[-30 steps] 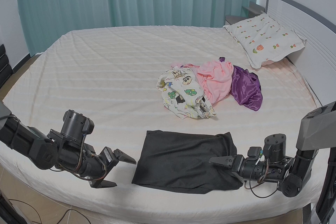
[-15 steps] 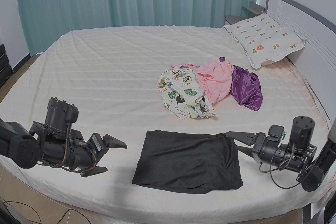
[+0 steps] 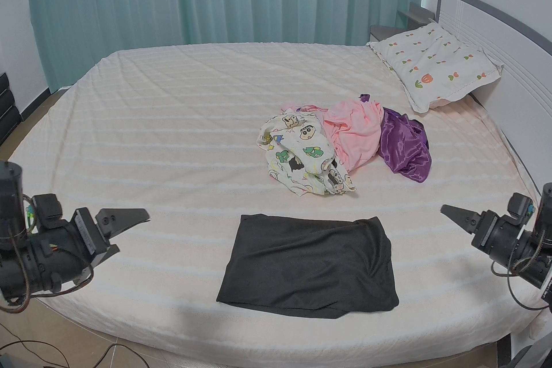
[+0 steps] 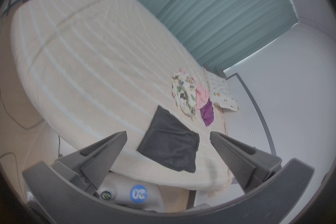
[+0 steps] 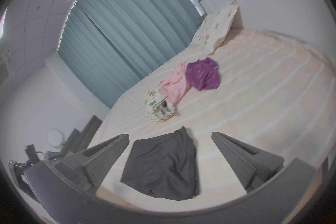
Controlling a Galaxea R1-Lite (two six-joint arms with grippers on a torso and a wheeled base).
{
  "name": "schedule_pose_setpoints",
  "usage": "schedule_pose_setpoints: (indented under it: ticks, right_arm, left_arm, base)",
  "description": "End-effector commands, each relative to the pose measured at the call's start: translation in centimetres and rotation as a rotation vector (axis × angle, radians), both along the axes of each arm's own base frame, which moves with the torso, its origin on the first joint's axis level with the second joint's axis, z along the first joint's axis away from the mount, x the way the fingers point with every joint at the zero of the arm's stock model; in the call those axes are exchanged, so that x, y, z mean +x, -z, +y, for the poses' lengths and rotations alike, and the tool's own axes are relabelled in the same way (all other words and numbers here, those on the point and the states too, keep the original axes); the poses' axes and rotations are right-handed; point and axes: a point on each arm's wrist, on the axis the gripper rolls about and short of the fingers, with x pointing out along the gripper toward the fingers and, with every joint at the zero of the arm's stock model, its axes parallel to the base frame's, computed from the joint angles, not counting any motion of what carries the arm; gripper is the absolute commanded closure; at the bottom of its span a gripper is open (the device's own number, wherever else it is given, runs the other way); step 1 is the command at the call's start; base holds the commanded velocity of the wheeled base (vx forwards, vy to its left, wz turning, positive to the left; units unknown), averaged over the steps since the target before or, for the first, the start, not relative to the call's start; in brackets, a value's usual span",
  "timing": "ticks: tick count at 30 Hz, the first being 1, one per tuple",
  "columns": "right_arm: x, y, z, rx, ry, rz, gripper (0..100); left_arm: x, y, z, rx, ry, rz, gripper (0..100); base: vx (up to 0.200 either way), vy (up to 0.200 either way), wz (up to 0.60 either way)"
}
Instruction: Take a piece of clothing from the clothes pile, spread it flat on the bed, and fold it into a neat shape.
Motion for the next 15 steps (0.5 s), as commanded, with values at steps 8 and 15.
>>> schedule_pose_setpoints:
  ticks: [8, 15]
  right_arm:
    - [-11.5, -2.5, -4.0, -0.241, 0.194, -0.179, 0]
    - [-15.6, -1.1, -5.2, -0.312, 0.334, -0.219, 0]
  left_arm:
    - [-8.9, -0.7, 4.8, 0.221, -0.286, -0.396, 0]
    - [-12.1, 0.4, 6.6, 0.371, -0.441, -0.496, 0]
  base:
    - [0.000, 0.000, 0.00]
    - [0.000, 0.000, 0.00]
